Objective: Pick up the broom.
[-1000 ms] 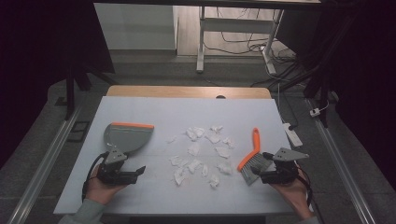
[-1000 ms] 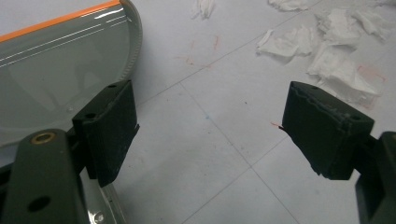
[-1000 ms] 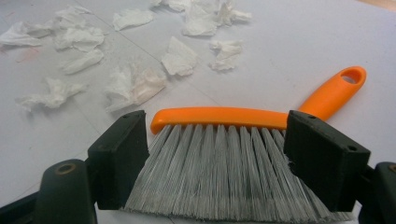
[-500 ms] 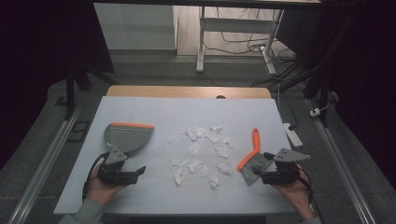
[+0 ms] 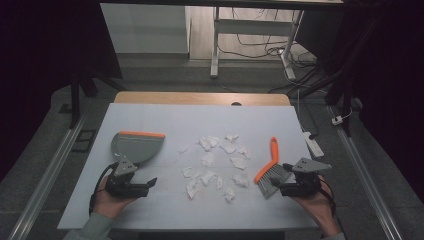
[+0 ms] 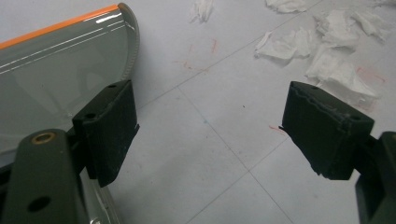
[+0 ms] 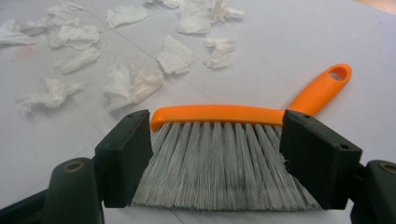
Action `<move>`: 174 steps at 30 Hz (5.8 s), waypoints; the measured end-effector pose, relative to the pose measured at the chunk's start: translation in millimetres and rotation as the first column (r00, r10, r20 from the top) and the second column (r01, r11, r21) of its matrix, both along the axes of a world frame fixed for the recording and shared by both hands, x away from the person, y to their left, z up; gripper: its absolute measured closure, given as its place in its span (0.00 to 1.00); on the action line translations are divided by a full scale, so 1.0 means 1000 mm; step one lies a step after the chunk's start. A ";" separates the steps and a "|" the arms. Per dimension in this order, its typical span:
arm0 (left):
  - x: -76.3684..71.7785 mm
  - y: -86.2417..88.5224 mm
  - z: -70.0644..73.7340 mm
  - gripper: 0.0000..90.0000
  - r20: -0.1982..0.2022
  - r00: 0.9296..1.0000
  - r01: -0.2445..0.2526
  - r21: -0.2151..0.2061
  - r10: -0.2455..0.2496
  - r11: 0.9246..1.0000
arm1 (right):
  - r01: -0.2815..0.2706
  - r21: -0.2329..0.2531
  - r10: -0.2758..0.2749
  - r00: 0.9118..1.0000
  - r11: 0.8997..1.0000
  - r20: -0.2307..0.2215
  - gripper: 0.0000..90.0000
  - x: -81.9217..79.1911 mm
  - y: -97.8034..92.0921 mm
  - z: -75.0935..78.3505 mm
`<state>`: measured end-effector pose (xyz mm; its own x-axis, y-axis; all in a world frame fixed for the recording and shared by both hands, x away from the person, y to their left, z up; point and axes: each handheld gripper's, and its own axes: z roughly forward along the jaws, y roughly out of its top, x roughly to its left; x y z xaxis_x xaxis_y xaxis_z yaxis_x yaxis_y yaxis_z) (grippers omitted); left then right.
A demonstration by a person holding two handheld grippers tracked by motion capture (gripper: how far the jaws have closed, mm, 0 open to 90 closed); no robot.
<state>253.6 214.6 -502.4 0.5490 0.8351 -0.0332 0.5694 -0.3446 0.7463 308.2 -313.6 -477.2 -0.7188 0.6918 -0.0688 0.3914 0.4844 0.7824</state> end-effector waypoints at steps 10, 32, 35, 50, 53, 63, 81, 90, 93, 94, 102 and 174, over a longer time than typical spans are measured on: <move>-0.001 -0.004 0.002 0.21 0.002 0.999 0.038 0.006 -0.038 0.999 | 0.110 -0.104 -0.125 0.981 0.989 -0.150 0.31 0.033 0.014 0.035; -0.007 -0.002 0.001 0.22 0.022 0.997 0.079 -0.006 -0.079 0.997 | 0.379 -0.309 -0.483 0.764 0.872 -0.427 0.38 0.118 0.036 0.024; -0.007 -0.003 0.001 0.22 0.023 0.996 0.083 -0.005 -0.083 0.997 | 0.396 -0.334 -0.513 0.737 0.855 -0.441 0.38 0.123 0.036 0.018; -0.009 -0.004 -0.001 0.22 0.023 0.995 0.093 0.001 -0.093 0.996 | 0.444 -0.411 -0.603 0.634 0.796 -0.484 0.47 0.136 0.041 -0.005; -0.009 -0.004 -0.001 0.22 0.022 0.995 0.095 0.003 -0.095 0.995 | 0.441 -0.420 -0.607 0.626 0.793 -0.489 0.51 0.135 0.042 -0.008; -0.012 -0.004 0.000 0.22 0.030 0.995 0.100 0.003 -0.100 0.995 | 0.517 -0.458 -0.691 0.565 0.723 -0.451 0.69 0.134 0.053 -0.010; -0.014 -0.002 0.000 0.22 0.034 0.995 0.097 0.003 -0.097 0.995 | 0.495 -0.457 -0.666 0.639 0.739 -0.385 0.79 0.126 0.059 -0.012; -0.010 -0.004 -0.003 0.22 0.019 0.996 0.092 0.007 -0.092 0.996 | 0.403 -0.336 -0.523 0.706 0.851 -0.477 0.79 0.120 0.037 -0.005; -0.010 -0.004 -0.003 0.22 0.018 0.996 0.090 0.008 -0.090 0.996 | 0.384 -0.245 -0.456 0.735 0.890 -0.501 0.79 0.113 0.027 0.005; -0.010 -0.004 -0.003 0.22 0.018 0.996 0.090 0.008 -0.090 0.996 | 0.384 -0.245 -0.456 0.735 0.890 -0.501 0.79 0.113 0.027 0.005; -0.007 -0.006 -0.004 0.22 0.010 0.996 0.088 0.011 -0.088 0.996 | 0.383 0.012 -0.323 0.797 0.924 -0.510 0.79 0.091 -0.004 0.030; 0.025 -0.176 0.029 0.27 0.102 0.946 0.316 -0.102 -0.306 0.943 | 0.208 0.630 -0.117 0.976 0.748 -0.184 0.79 0.041 0.121 0.037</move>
<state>278.9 39.0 -473.8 0.7859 0.6152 -0.0617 0.3811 -0.4034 0.8319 349.1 -192.9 -440.5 -0.5617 0.6468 0.5160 0.5330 -0.1941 0.8235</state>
